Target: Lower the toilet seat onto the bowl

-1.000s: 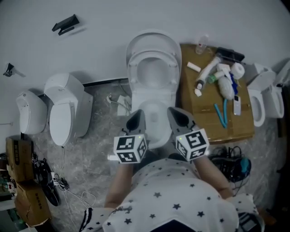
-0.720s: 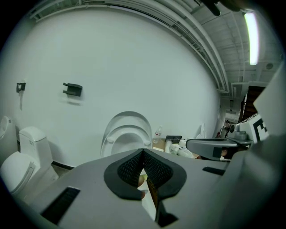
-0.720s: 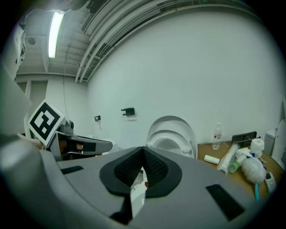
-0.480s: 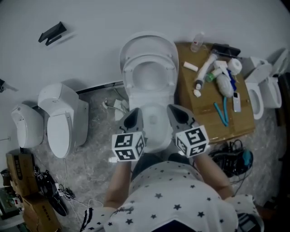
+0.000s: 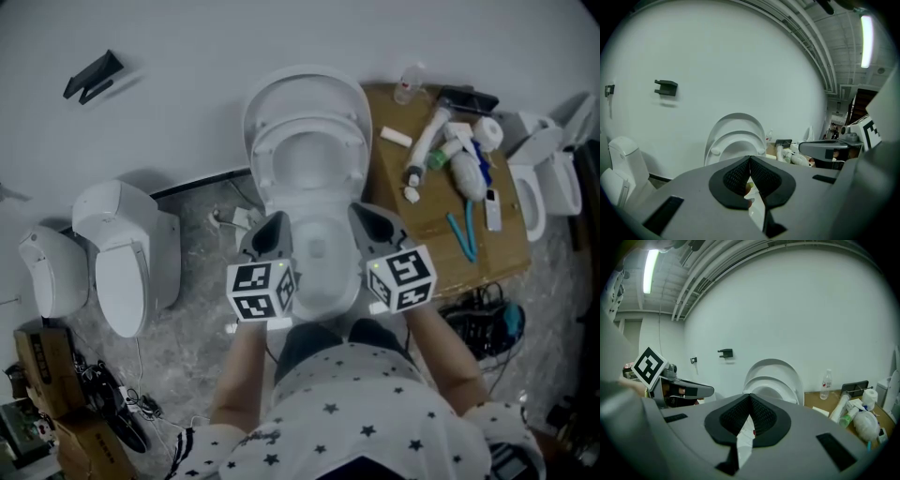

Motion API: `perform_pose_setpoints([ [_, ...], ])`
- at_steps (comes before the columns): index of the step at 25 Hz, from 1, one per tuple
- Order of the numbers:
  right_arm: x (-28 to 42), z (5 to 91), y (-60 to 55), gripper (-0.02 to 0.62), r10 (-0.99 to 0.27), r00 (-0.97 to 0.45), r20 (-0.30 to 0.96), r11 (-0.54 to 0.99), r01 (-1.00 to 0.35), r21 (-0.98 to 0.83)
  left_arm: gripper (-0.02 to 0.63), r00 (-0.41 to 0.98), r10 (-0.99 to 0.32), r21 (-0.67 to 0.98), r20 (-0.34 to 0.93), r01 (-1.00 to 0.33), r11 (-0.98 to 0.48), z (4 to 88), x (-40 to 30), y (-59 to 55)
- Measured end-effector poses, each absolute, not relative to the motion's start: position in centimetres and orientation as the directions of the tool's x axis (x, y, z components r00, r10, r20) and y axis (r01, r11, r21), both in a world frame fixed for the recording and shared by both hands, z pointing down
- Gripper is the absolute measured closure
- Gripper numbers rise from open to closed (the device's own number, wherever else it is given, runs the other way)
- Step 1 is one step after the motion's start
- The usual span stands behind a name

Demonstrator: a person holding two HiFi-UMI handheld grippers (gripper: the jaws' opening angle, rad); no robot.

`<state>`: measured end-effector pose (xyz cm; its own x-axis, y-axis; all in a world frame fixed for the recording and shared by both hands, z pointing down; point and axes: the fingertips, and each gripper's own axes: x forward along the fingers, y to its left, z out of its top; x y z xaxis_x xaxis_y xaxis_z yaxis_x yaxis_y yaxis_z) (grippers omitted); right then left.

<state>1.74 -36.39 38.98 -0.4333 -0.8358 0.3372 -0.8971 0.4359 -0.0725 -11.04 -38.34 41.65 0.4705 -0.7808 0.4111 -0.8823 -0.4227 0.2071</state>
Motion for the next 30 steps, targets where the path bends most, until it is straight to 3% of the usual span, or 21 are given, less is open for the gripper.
perform_pose_setpoints([
  [24, 3.8, 40.3, -48.8, 0.588, -0.863, -0.36, 0.355, 0.381, -0.925, -0.013, 0.603, 0.44, -0.785, 0.107, 0.437, -0.892, -0.44, 43.5, -12.1, -51.3],
  [30, 4.6, 41.3, -51.7, 0.588, -0.86, -0.346, 0.374, 0.377, -0.926, 0.009, 0.537, 0.426, -0.783, 0.096, 0.454, -0.897, -0.432, 44.5, -12.1, -54.1],
])
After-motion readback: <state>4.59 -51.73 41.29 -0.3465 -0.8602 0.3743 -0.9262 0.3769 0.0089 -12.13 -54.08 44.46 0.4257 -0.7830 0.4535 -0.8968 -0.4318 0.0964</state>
